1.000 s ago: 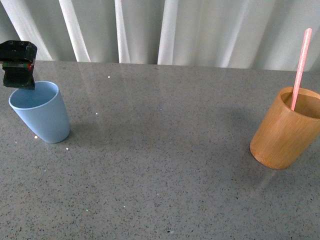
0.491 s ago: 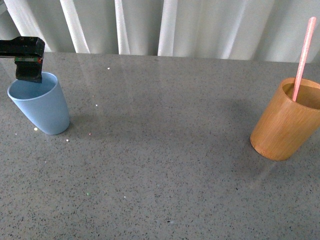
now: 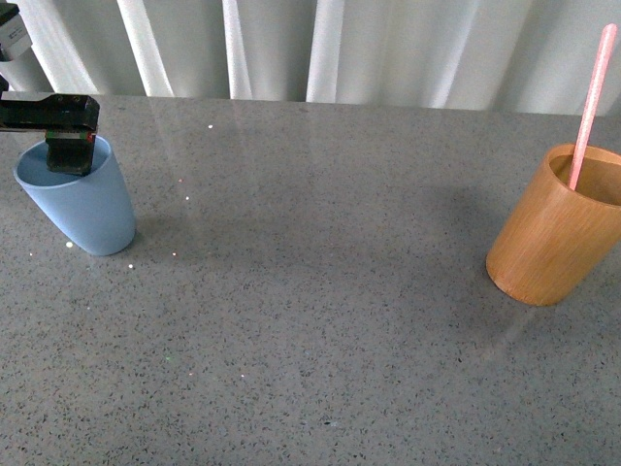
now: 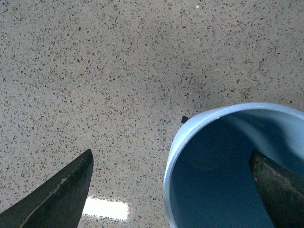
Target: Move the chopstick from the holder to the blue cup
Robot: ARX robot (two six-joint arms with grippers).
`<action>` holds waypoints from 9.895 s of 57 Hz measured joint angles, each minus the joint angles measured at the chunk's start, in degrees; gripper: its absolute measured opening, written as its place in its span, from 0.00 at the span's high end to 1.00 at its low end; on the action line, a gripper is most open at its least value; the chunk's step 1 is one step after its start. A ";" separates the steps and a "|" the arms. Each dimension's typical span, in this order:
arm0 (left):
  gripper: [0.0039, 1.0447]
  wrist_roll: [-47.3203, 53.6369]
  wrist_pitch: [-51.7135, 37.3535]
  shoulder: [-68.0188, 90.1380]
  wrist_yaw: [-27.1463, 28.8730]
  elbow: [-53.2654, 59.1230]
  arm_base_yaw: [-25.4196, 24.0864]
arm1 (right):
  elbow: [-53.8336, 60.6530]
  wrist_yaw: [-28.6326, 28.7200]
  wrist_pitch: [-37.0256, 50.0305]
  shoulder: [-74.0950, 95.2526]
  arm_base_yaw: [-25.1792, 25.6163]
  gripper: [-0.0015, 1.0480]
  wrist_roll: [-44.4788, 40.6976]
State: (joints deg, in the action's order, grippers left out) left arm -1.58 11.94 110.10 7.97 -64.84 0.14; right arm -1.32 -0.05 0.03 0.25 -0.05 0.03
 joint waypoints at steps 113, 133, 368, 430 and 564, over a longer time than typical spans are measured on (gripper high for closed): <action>0.97 10.19 13.88 0.52 -6.82 -10.34 32.41 | 0.00 0.00 0.00 0.00 0.00 0.10 0.00; 0.97 13.38 13.31 7.23 0.02 -12.87 32.89 | 0.00 0.00 0.00 0.00 0.00 0.10 0.00; 0.97 1.46 -30.25 -92.00 -7.87 63.78 -0.02 | 0.00 0.00 0.00 0.00 0.00 0.10 0.00; 0.58 1.44 -11.98 -109.87 -7.96 63.76 -0.02 | 0.00 0.00 0.00 0.00 0.02 0.10 0.00; 0.06 1.46 -11.98 -109.92 -7.96 63.76 -0.02 | -40.44 17.27 36.13 100.37 2.82 0.10 2.78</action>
State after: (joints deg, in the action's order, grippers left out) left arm -0.12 -0.03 0.19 0.01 -1.08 0.12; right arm -41.76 17.21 36.16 100.62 2.76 2.81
